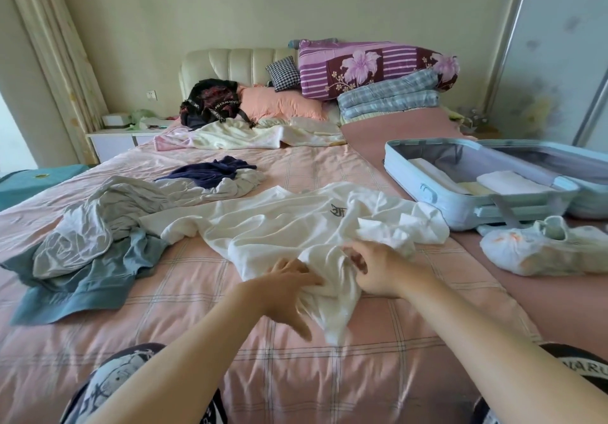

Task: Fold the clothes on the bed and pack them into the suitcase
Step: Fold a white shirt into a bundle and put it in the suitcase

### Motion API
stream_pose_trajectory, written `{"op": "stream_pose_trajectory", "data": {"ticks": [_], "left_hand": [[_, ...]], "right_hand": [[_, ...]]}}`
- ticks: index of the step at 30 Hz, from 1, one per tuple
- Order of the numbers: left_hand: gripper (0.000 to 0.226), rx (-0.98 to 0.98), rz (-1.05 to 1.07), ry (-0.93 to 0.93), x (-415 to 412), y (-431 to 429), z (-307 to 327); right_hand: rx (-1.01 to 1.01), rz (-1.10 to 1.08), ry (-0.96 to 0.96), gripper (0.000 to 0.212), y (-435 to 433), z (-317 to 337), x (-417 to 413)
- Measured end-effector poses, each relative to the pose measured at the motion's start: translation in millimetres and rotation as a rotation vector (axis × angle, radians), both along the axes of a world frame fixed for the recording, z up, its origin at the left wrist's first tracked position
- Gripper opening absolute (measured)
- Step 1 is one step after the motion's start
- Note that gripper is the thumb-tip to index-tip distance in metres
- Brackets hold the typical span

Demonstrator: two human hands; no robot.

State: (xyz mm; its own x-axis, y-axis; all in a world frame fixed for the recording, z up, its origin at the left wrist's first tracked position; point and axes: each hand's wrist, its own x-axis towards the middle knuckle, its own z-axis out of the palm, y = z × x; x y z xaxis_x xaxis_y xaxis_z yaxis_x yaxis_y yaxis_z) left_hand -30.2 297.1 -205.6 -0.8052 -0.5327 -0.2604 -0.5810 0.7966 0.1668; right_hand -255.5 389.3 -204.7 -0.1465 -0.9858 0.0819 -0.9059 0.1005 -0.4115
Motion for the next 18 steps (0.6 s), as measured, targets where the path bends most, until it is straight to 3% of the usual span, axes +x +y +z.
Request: {"op": "stream_pose_trajectory", "data": {"ticks": [1,3,5,9,12,14,16,18], "left_hand": [[0.094,-0.080,-0.019,0.006,-4,-4,-3],[0.060,-0.146,-0.071,0.088,-7,-10,0],[0.039,-0.133,-0.034,0.226,-8,-12,9],[0.036,0.016,0.297,0.581,5,-36,40],[0.023,0.215,0.397,0.776,26,-66,56],[0.037,0.174,0.504,0.618,38,-75,51],[0.045,-0.143,0.505,0.322,39,-78,39],[0.034,-0.282,0.498,0.322,30,-69,38]], "right_hand": [[0.065,0.031,0.076,0.069,0,-3,-1],[0.128,0.031,0.354,0.090,-3,-3,-3],[0.101,-0.009,0.489,0.080,-9,-3,-6],[-0.047,-0.082,0.279,0.028,-21,4,-16],[-0.321,-0.092,0.177,0.030,-29,12,-14],[-0.339,-0.058,0.333,0.028,-32,10,-12],[-0.022,0.008,0.405,0.053,-34,9,-9],[0.211,0.066,0.301,0.051,-34,9,-7]]}}
